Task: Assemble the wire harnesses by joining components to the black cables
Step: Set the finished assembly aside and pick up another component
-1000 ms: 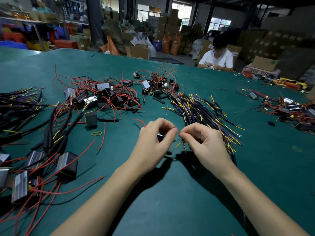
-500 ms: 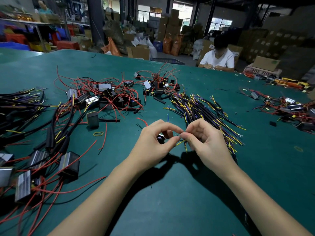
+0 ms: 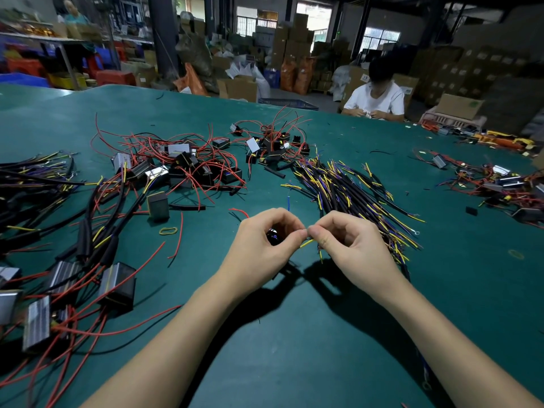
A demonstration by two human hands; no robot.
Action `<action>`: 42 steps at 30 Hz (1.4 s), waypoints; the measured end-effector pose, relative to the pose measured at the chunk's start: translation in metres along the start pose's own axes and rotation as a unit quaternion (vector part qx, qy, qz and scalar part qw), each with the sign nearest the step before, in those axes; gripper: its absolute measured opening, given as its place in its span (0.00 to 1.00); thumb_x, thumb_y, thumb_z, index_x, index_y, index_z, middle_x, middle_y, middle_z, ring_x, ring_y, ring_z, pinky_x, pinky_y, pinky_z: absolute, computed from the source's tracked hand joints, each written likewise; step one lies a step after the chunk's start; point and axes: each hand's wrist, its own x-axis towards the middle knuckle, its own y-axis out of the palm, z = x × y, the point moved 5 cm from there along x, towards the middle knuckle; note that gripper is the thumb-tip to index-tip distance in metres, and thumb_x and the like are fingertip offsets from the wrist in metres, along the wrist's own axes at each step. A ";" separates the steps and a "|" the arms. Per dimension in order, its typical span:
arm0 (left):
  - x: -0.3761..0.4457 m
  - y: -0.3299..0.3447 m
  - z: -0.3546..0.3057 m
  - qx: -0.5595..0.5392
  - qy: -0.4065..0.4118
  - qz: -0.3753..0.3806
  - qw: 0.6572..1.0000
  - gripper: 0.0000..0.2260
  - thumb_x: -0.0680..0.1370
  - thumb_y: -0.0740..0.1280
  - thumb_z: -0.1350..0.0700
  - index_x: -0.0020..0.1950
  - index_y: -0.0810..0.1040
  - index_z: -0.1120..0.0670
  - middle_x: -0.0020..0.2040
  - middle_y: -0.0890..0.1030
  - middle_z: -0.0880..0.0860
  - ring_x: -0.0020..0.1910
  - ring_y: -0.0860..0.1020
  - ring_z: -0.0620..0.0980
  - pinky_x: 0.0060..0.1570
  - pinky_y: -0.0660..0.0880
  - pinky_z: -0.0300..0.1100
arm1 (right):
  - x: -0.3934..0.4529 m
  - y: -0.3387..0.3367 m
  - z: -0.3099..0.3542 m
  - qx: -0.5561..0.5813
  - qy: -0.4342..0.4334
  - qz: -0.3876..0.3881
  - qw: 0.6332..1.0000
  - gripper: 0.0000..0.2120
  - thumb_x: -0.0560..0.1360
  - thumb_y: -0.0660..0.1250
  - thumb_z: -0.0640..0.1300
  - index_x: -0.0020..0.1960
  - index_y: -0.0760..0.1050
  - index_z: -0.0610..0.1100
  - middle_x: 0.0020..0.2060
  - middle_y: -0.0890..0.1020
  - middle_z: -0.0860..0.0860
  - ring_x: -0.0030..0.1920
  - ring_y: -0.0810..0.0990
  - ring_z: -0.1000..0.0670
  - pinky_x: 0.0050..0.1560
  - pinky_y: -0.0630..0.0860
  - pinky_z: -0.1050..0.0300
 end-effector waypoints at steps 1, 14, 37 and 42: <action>0.000 0.000 0.000 -0.002 -0.007 -0.001 1.000 0.05 0.75 0.71 0.60 0.39 0.79 0.55 0.33 0.77 0.46 0.33 0.74 0.42 0.35 0.69 0.34 | 0.000 0.000 0.000 0.004 0.003 0.002 1.000 0.07 0.76 0.68 0.41 0.39 0.78 0.42 0.32 0.78 0.43 0.32 0.72 0.50 0.35 0.69 0.52; 0.000 -0.005 0.005 0.031 -0.026 -0.015 0.999 0.02 0.74 0.71 0.59 0.41 0.81 0.53 0.36 0.80 0.49 0.35 0.76 0.46 0.38 0.73 0.39 | 0.004 -0.003 -0.006 -0.095 0.050 0.027 0.994 0.07 0.74 0.71 0.43 0.37 0.78 0.47 0.26 0.75 0.59 0.25 0.66 0.59 0.29 0.63 0.69; 0.001 -0.005 0.008 0.063 0.019 0.011 0.998 0.16 0.74 0.70 0.64 0.45 0.82 0.41 0.40 0.82 0.45 0.45 0.79 0.45 0.50 0.75 0.45 | 0.004 0.000 -0.007 -0.071 0.073 0.020 0.995 0.05 0.71 0.74 0.41 0.37 0.82 0.49 0.28 0.79 0.56 0.28 0.71 0.61 0.32 0.66 0.71; 0.001 -0.003 0.009 0.055 0.048 0.037 0.997 0.17 0.75 0.68 0.68 0.51 0.84 0.46 0.40 0.80 0.51 0.43 0.77 0.50 0.46 0.73 0.46 | 0.004 0.003 -0.009 -0.026 0.085 0.034 0.995 0.03 0.72 0.72 0.40 0.44 0.84 0.46 0.35 0.84 0.49 0.34 0.75 0.55 0.36 0.70 0.63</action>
